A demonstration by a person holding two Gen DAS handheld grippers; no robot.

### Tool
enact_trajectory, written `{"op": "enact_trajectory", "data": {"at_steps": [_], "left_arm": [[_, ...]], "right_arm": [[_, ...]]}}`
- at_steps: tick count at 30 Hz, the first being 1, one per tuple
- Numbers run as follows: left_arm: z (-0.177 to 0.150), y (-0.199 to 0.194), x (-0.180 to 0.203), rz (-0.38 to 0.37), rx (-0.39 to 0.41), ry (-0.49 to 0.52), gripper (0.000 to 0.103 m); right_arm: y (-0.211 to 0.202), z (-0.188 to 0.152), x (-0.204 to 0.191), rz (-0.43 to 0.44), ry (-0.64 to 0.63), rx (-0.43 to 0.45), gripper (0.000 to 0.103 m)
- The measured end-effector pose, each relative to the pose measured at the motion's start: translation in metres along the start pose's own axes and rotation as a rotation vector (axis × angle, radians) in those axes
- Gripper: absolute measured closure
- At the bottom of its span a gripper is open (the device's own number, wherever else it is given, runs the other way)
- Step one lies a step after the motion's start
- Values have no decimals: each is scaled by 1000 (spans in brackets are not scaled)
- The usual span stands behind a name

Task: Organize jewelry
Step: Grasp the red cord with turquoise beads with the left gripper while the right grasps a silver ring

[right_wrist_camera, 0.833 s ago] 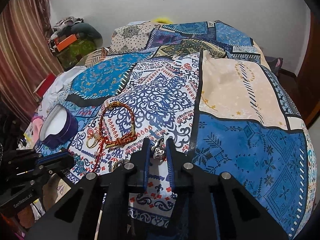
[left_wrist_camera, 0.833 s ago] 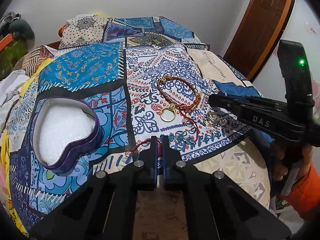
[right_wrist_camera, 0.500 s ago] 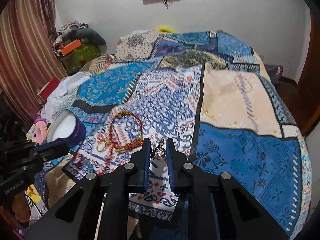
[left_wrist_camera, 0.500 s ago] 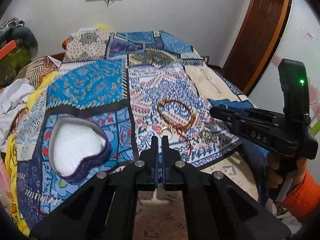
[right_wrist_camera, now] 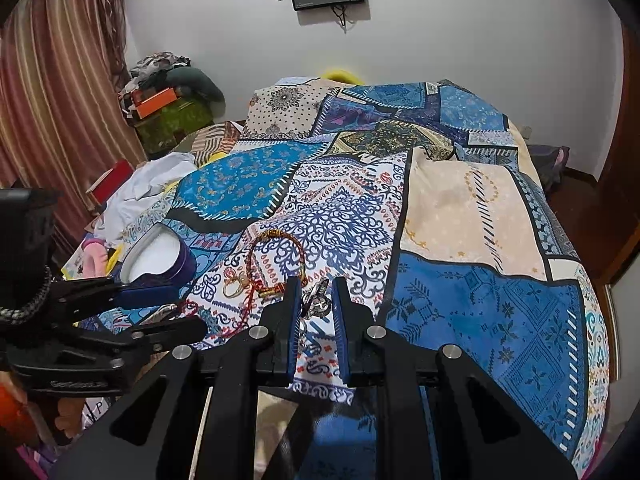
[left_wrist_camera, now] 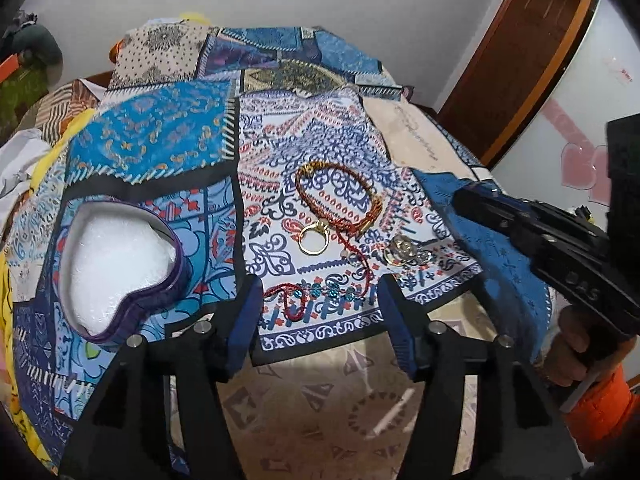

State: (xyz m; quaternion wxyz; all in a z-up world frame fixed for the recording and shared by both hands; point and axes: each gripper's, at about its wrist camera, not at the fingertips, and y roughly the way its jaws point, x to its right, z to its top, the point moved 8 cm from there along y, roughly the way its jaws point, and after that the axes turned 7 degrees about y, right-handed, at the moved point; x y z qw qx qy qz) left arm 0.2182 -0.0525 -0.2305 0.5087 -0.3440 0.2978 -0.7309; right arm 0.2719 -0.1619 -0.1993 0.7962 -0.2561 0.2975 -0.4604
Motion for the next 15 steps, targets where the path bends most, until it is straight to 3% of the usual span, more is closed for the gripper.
{"op": "enact_trajectory", "data": {"at_steps": [2,9,12,15], "left_arm": [[-3,9,0,24,-27,8,45],[-5,21,2,97,-2,40,44],[-6,20,7,94,9,64,53],[-7,18,10,83,10,81,73]], "right_arm": [[-1,-1,2,-1,8,-1,89],[-4,-7,10,-10,21,-5,89],[-4,-9,12,-10,28,-9,89],[-6,-11,11,-9,28,-10,89]]}}
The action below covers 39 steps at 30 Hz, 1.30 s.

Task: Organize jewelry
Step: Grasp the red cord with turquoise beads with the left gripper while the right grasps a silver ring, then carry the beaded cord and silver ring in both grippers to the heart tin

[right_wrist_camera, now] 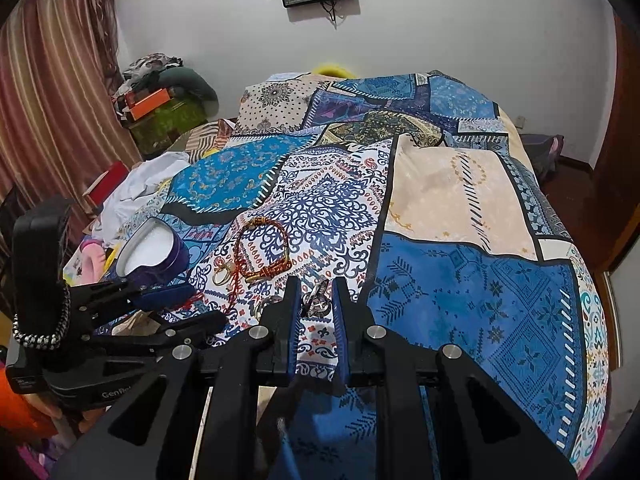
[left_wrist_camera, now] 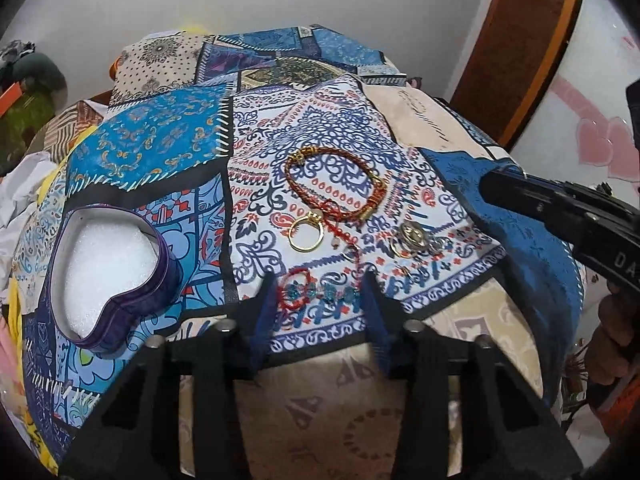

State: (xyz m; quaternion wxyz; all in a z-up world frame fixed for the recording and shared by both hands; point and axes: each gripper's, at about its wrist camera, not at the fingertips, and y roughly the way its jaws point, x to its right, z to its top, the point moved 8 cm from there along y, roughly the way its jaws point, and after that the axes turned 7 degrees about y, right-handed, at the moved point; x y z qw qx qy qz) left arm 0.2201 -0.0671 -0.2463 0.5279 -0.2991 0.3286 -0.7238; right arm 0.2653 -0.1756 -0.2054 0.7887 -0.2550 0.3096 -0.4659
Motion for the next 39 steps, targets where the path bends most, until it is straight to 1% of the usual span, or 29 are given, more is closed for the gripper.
{"op": "enact_trajectory", "data": {"at_steps": [1,2,7,12,18,25,31,35,39], "left_arm": [[-1,-1,1,-3,-3,5,79],[-1,-2,1,-5,-3,7,82],[-3,-10,1,-76,12,-41,86],[6,-30,-1,-71,60,-55,87],[24,-61,-16,-26,132,-69,87],[39,-101,-50,38,228,-97,87],[51,-138,-77,61,309,-116,87],[54,-154,-93,77,345,-132,87],[52,-161,-112,106,351,-145,87]], "right_arm": [[-1,0,-1,1,-1,1,89],[-2,0,-1,2,-3,2,89],[-6,1,-4,7,-5,12,89],[-10,4,-9,8,-14,24,89],[-18,15,-23,30,-21,53,89],[-23,31,-61,80,-62,91,89],[-20,39,-94,123,-96,112,89],[-15,40,-109,144,-104,106,89],[-6,42,-122,168,-107,92,89]]}}
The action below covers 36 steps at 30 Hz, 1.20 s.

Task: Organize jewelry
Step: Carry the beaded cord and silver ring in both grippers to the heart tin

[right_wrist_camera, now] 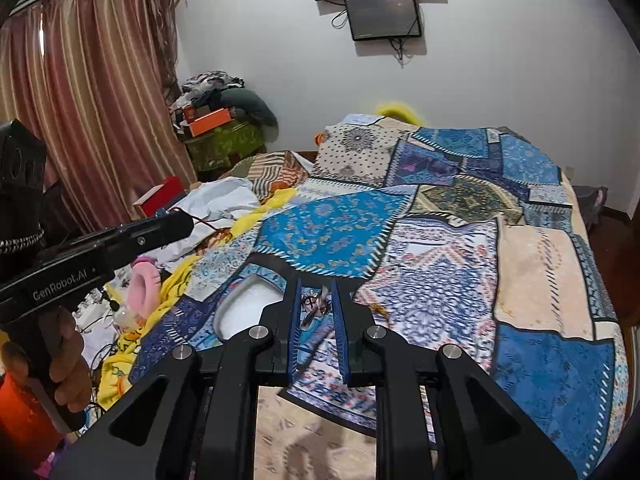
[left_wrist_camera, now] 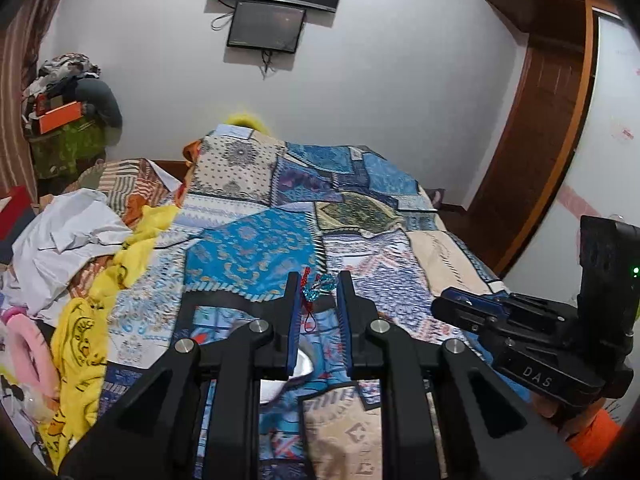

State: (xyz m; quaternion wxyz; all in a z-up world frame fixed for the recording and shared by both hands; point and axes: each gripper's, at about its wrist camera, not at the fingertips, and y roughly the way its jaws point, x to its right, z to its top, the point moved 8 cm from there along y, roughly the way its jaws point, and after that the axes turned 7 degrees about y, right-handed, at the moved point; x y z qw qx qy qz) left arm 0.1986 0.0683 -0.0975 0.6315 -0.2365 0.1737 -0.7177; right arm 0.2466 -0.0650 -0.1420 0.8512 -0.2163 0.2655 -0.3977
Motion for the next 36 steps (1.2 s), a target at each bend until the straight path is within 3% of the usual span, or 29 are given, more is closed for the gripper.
{"op": "enact_trajectory", "data": {"at_steps": [6,11,20,25,32,36], "left_arm": [[-19,15,-21,28,-62,-6,87],[-46,40,-31,7,-145,-26,87],[-72,64,-32,-16,-211,-24,87],[-80,70,-31,-25,-224,-11,87],[-93,75,-36,-24,-251,-21,87],[-97,75,-39,-26,-257,-26,87]], "right_arm": [[17,1,-17,26,-13,-19,89],[34,-3,-28,33,-35,-47,89],[37,-9,-5,-10,-44,-105,88],[42,-31,3,-41,-81,-194,63],[69,-74,-1,-68,-133,-327,62],[80,-79,2,-84,-113,-366,62]]}}
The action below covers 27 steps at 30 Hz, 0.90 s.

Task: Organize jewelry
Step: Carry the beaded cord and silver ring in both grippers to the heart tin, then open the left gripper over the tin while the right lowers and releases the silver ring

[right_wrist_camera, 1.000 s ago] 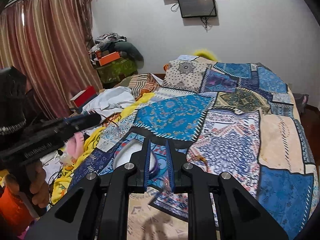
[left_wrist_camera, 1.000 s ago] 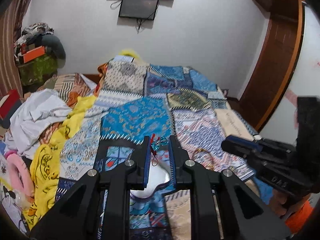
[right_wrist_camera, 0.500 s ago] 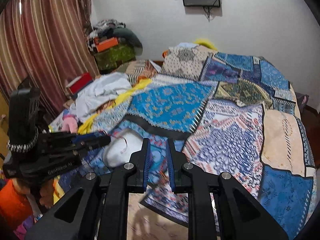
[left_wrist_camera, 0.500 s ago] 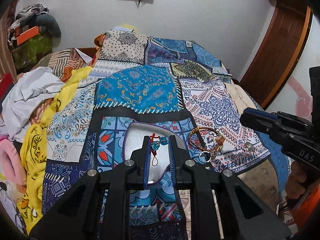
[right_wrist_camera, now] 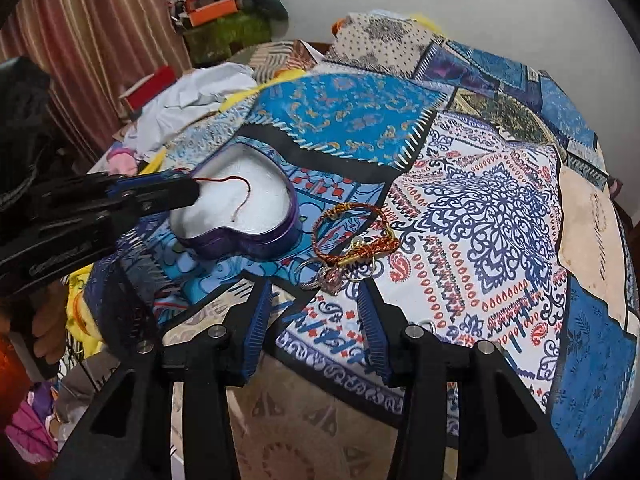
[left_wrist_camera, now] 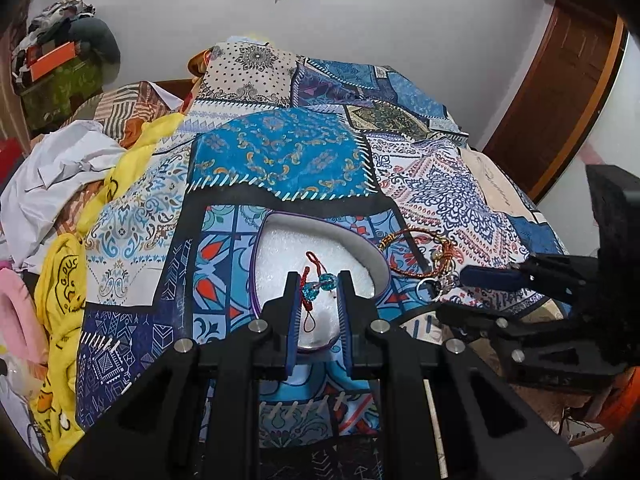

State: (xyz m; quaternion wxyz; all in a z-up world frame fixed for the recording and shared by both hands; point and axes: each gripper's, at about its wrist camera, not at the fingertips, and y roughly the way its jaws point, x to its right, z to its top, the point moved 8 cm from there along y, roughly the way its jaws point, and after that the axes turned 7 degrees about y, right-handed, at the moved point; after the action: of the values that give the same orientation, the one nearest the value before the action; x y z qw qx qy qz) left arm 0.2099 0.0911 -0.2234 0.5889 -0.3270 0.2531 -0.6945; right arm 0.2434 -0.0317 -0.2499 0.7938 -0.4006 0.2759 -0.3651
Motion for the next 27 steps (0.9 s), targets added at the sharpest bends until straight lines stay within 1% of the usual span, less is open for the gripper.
{"op": "enact_trajectory", "data": {"at_steps": [3,4,5,7,9,10,11,19,24,27], "left_arm": [[-3,2,0,0,-7,8,87],[-3,3,1,-1,-10,12,87],[-4,4,2,-2,-13,16,87],[-5,6,3,-1,-16,22,87],[-5,7,4,-2,-19,23,87],[-5,8,4,-2,-20,23,87],[-5,9,4,-2,-20,22,87],[-4,10,2,0,-29,20,87],[-2,6,6,5,-29,36,85],[2,-1,6,14,-8,42,75]], "right_arm": [[6,3,0,-18,-7,-11,63],[8,4,0,-28,-15,-17,66],[10,4,-1,-39,-25,-21,73],[12,2,-4,-60,-51,-25,78],[13,2,-6,-72,-64,-17,79],[12,2,-6,-74,-66,-14,82],[11,1,-5,-72,-63,-7,89],[6,2,-2,-45,-28,14,89],[-5,8,-3,-33,-17,48,89],[-14,16,-5,-13,-7,73,89]]}}
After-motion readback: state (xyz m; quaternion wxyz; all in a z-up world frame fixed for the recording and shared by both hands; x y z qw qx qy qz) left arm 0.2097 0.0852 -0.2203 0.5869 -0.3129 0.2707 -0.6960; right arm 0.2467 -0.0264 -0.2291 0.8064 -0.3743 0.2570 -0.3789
